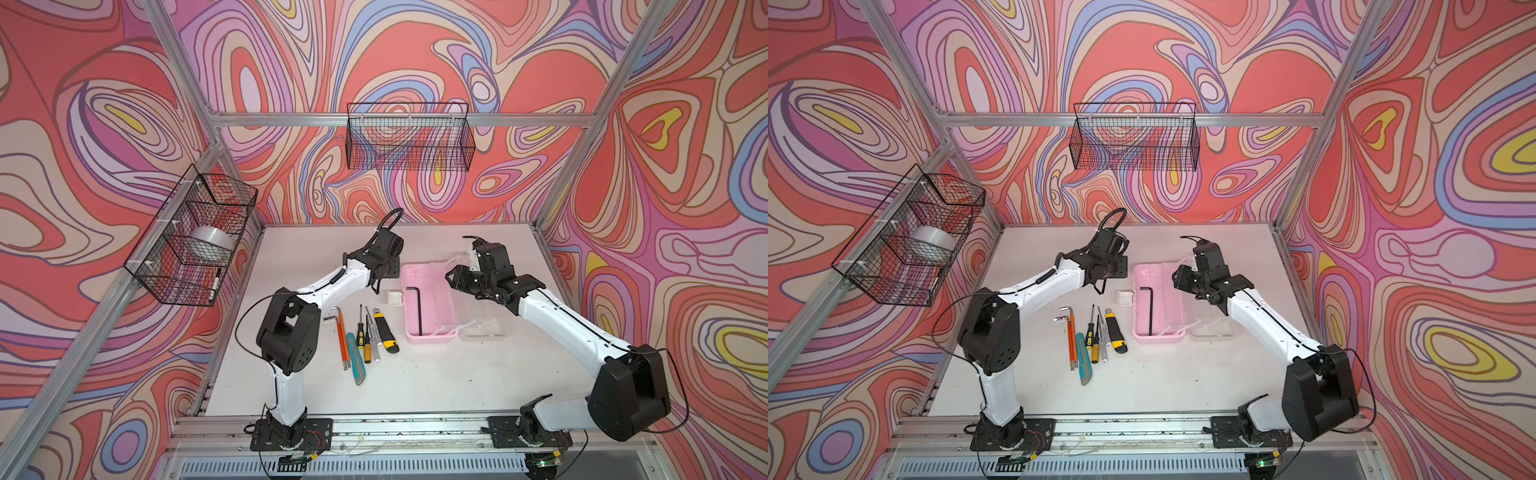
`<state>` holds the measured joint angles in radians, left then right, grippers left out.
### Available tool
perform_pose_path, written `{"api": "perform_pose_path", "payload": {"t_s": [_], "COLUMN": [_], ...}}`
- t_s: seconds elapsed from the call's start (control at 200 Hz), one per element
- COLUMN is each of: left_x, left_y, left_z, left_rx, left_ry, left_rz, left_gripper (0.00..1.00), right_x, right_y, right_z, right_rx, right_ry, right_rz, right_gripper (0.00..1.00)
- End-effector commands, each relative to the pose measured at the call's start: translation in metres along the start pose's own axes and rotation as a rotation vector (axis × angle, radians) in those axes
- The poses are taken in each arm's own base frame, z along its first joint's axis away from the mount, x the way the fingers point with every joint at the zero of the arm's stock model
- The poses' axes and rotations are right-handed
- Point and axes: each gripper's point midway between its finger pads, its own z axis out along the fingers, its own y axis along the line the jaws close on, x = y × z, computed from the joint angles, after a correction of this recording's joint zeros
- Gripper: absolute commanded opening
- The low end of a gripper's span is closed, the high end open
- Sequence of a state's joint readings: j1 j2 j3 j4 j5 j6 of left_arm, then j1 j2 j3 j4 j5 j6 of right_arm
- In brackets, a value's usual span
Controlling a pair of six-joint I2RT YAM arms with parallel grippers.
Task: Pack the tool kit
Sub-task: 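Draw the left gripper back from the box toward the tool row, then lower the left gripper onto the red-handled hex key and close it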
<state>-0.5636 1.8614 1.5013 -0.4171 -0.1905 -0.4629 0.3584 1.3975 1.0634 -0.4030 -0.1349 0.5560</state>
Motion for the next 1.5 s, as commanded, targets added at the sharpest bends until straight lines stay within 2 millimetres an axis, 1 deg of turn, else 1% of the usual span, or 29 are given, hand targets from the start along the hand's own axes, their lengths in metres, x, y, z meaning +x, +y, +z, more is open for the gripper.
{"api": "perform_pose_path", "payload": {"t_s": [0.0, 0.065, 0.11, 0.18, 0.265, 0.305, 0.371, 0.466, 0.566, 0.636, 0.726, 0.786, 0.916, 0.971, 1.056, 1.152, 1.167, 1.252, 1.402, 1.492], "left_x": [-0.012, -0.005, 0.005, 0.026, 0.055, 0.073, 0.095, 0.127, 0.152, 0.164, 0.174, 0.179, 0.189, 0.191, 0.193, 0.197, 0.192, 0.192, 0.193, 0.197], "left_y": [0.025, 0.037, 0.047, 0.063, 0.084, 0.094, 0.109, 0.127, 0.138, 0.143, 0.146, 0.148, 0.148, 0.147, 0.148, 0.152, 0.151, 0.153, 0.154, 0.156], "left_z": [-0.051, -0.073, -0.084, -0.097, -0.107, -0.108, -0.111, -0.108, -0.100, -0.095, -0.089, -0.084, -0.071, -0.065, -0.059, -0.053, -0.051, -0.046, -0.039, -0.034], "left_rx": [-0.049, -0.052, -0.061, -0.074, -0.098, -0.111, -0.128, -0.150, -0.132, -0.119, -0.108, -0.105, -0.094, -0.090, -0.092, -0.111, -0.099, -0.107, -0.115, -0.127], "left_ry": [-0.088, -0.108, -0.106, -0.096, -0.072, -0.052, -0.033, 0.011, 0.050, 0.068, 0.089, 0.104, 0.132, 0.141, 0.152, 0.175, 0.154, 0.163, 0.175, 0.189], "left_rz": [0.003, -0.018, -0.030, -0.050, -0.088, -0.112, -0.154, -0.213, -0.282, -0.323, -0.349, -0.364, -0.387, -0.394, -0.399, -0.404, -0.409, -0.417, -0.414, -0.410], "left_gripper": [0.62, 0.63, 0.62, 0.61, 0.60, 0.60, 0.59, 0.59, 0.57, 0.56, 0.55, 0.54, 0.48, 0.46, 0.43, 0.39, 0.39, 0.35, 0.31, 0.30], "right_x": [-0.010, -0.011, -0.010, -0.010, -0.007, -0.006, -0.001, 0.005, 0.017, 0.027, 0.043, 0.052, 0.070, 0.076, 0.084, 0.086, 0.085, 0.085, 0.085, 0.085], "right_y": [0.012, 0.015, 0.018, 0.020, 0.021, 0.022, 0.021, 0.023, 0.032, 0.046, 0.061, 0.067, 0.082, 0.086, 0.088, 0.087, 0.087, 0.085, 0.082, 0.081], "right_z": [-0.004, -0.005, -0.004, -0.004, -0.004, -0.003, 0.000, 0.003, 0.007, 0.008, 0.010, 0.012, 0.016, 0.018, 0.023, 0.026, 0.026, 0.027, 0.031, 0.033], "right_rx": [-0.047, -0.066, -0.079, -0.091, -0.095, -0.098, -0.096, -0.086, -0.062, -0.094, -0.131, -0.143, -0.174, -0.182, -0.181, -0.177, -0.175, -0.164, -0.149, -0.145], "right_ry": [-0.018, -0.017, -0.013, -0.008, 0.001, 0.006, 0.020, 0.039, 0.075, 0.106, 0.150, 0.172, 0.208, 0.221, 0.240, 0.242, 0.240, 0.236, 0.232, 0.232], "right_rz": [-0.017, -0.015, -0.011, -0.010, -0.004, -0.003, -0.002, -0.010, -0.064, -0.102, -0.138, -0.152, -0.168, -0.172, -0.171, -0.169, -0.169, -0.172, -0.173, -0.173], "right_gripper": [0.49, 0.48, 0.48, 0.47, 0.46, 0.46, 0.46, 0.46, 0.46, 0.46, 0.46, 0.45, 0.43, 0.42, 0.42, 0.41, 0.41, 0.41, 0.41, 0.41]}}
